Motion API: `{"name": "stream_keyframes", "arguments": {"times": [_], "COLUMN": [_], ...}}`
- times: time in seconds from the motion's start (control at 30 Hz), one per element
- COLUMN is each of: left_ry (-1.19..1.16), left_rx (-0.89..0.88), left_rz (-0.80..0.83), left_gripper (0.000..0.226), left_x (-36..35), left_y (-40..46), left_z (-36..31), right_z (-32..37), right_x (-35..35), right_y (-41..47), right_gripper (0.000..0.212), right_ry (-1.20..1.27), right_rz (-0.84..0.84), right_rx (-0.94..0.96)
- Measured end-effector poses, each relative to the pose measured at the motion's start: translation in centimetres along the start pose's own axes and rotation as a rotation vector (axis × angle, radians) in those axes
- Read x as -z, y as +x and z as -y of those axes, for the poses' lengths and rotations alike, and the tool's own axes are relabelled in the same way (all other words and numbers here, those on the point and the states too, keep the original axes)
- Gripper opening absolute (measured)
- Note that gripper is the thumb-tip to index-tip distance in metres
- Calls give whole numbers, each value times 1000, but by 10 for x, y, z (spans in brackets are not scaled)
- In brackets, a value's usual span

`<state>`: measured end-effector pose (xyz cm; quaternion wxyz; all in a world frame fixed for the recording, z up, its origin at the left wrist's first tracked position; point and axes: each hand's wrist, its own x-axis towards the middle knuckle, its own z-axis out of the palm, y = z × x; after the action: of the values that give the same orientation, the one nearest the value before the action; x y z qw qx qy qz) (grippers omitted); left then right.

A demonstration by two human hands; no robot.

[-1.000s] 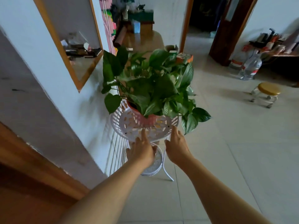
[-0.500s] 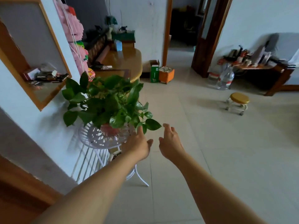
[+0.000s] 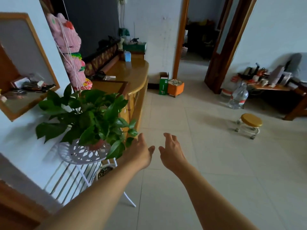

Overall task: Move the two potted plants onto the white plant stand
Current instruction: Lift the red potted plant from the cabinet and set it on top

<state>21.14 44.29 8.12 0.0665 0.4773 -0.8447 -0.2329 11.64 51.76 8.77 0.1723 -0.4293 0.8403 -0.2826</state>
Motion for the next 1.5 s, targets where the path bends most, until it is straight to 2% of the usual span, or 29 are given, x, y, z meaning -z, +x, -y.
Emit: {"name": "stream_keyframes", "arguments": {"times": [0.2, 0.33, 0.57, 0.7, 0.77, 0.83, 1.03, 1.17, 1.33, 1.43, 1.5], "left_ry": [-45, -37, -189, -246, -227, -208, -136, -127, -41, 78, 177], "left_rx": [93, 198, 308, 442, 545, 680, 963, 985, 945, 946, 964], "left_rz": [0, 1, -112, -230, -289, -292, -253, -272, -461, -382, -297], "left_gripper": [73, 70, 64, 79, 71, 62, 63, 54, 55, 70, 71], "left_x": [-16, -11, -9, -19, -32, -47, -86, -91, -96, -100, -101], "left_y": [79, 126, 175, 197, 201, 200, 191, 188, 197, 204, 204], "left_z": [-1, -1, 6, 1, -1, -6, -14, -7, 11, 17, 20], "right_z": [-15, -18, -2, 4, 3, -3, -12, -11, -13, -16, -15], "right_x": [-5, -14, -27, -36, -41, -45, -58, -78, -106, -123, -133], "right_y": [88, 143, 232, 277, 292, 303, 315, 318, 321, 331, 339], "right_gripper": [51, 51, 48, 51, 55, 55, 52, 52, 55, 62, 69], "right_ry": [-85, -104, -116, -121, -148, -183, -210, -252, -224, -286, -380], "right_rz": [89, 167, 283, 415, 489, 575, 735, 759, 741, 691, 645], "right_rx": [96, 113, 287, 459, 554, 635, 718, 790, 783, 813, 853]}}
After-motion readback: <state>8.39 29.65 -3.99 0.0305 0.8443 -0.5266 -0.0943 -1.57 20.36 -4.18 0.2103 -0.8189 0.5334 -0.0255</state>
